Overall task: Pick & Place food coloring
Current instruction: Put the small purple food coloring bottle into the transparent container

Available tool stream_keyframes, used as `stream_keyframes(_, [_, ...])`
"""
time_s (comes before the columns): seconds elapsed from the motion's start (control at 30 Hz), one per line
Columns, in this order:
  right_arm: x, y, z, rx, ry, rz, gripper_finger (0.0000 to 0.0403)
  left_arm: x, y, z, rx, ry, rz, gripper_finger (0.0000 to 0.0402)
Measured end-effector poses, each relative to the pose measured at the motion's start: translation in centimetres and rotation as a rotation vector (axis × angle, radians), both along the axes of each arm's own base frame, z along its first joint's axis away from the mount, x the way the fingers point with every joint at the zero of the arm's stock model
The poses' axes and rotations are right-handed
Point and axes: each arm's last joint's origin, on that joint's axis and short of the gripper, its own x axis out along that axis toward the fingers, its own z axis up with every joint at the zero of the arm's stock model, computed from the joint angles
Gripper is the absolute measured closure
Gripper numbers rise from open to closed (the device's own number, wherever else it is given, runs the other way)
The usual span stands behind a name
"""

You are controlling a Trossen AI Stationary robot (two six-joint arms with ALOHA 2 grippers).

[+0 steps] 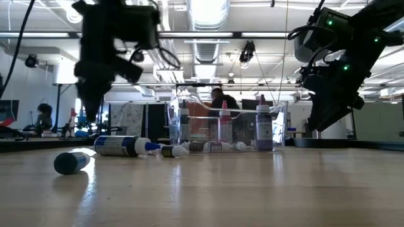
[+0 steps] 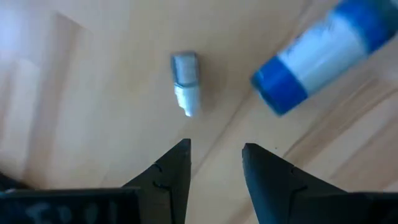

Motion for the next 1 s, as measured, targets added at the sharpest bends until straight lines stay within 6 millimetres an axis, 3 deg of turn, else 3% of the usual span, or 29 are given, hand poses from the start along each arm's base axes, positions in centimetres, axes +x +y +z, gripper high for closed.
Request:
stream_keyframes(0.17, [0.0,0.0,0.0,0.009,-0.009,-0.019,0.02,-2.3,-1.9,-2.6,0.051,-0.085,0.035,0.0282])
stream_keyframes(0.33, [0.0,0.0,0.0,0.025,-0.026,-0.053,0.02,-4.4,-3.2,-3.1,0.019,-0.337,0.154,0.0282])
stream_keyframes(0.47, [0.0,0.0,0.0,0.023,-0.025,-0.051,0.02,-6.4,-3.1,-3.6,-0.023,-0.47,0.201,0.0282])
stream_keyframes(0.67, [0.0,0.0,0.0,0.023,-0.025,-0.05,0.02,-9.2,-2.4,-4.5,0.004,-0.532,0.253,0.0282])
stream_keyframes(1.0, [0.0,0.0,0.0,0.022,-0.026,-0.05,0.02,-10.0,-1.7,-6.3,0.112,-0.66,0.273,0.0282])
